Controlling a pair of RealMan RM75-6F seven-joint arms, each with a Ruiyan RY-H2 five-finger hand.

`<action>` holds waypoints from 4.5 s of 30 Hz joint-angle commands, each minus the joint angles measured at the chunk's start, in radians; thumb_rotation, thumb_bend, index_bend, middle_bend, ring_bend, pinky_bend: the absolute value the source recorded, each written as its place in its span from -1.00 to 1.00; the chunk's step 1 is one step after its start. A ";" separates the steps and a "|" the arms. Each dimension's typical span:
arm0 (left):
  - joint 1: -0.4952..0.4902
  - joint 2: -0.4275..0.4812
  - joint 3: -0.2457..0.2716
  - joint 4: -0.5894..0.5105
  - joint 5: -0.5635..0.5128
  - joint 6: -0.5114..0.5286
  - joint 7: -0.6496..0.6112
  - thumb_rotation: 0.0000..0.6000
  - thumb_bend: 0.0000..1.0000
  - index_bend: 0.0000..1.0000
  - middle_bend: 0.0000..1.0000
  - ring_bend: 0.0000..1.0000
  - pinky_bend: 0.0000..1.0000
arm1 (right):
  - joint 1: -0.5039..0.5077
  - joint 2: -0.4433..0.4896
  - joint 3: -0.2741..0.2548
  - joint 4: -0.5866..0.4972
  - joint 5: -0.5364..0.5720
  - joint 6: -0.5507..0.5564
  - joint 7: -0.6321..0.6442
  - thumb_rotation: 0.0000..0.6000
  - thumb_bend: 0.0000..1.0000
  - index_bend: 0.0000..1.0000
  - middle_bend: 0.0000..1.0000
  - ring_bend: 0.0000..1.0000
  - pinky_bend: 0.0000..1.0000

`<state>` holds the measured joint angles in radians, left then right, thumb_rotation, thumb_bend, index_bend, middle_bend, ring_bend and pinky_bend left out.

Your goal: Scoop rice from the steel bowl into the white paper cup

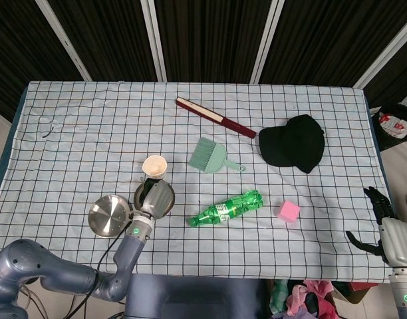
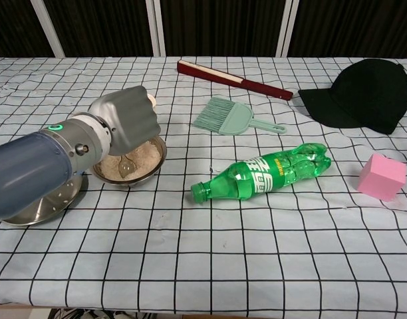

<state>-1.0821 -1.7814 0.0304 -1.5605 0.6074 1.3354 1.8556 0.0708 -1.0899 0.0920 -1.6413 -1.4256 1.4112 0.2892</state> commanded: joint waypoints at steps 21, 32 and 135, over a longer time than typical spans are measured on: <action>0.035 -0.081 -0.068 0.051 -0.042 0.064 -0.092 1.00 -0.01 0.53 1.00 1.00 1.00 | -0.001 -0.002 0.002 0.000 0.001 0.003 0.003 1.00 -0.60 -1.00 -1.00 -1.00 -0.59; 0.063 -0.104 -0.107 0.053 -0.039 0.092 -0.168 1.00 0.01 0.54 1.00 1.00 1.00 | -0.001 -0.002 0.002 -0.001 0.000 0.003 0.003 1.00 -0.60 -1.00 -1.00 -1.00 -0.59; 0.291 0.119 -0.174 -0.077 0.254 0.055 -0.713 1.00 0.01 0.53 1.00 1.00 1.00 | -0.002 -0.006 -0.003 0.008 -0.010 0.010 -0.020 1.00 -0.60 -1.00 -1.00 -1.00 -0.59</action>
<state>-0.7900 -1.6656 -0.1367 -1.6353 0.8620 1.3875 1.1438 0.0690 -1.0961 0.0887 -1.6329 -1.4359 1.4215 0.2691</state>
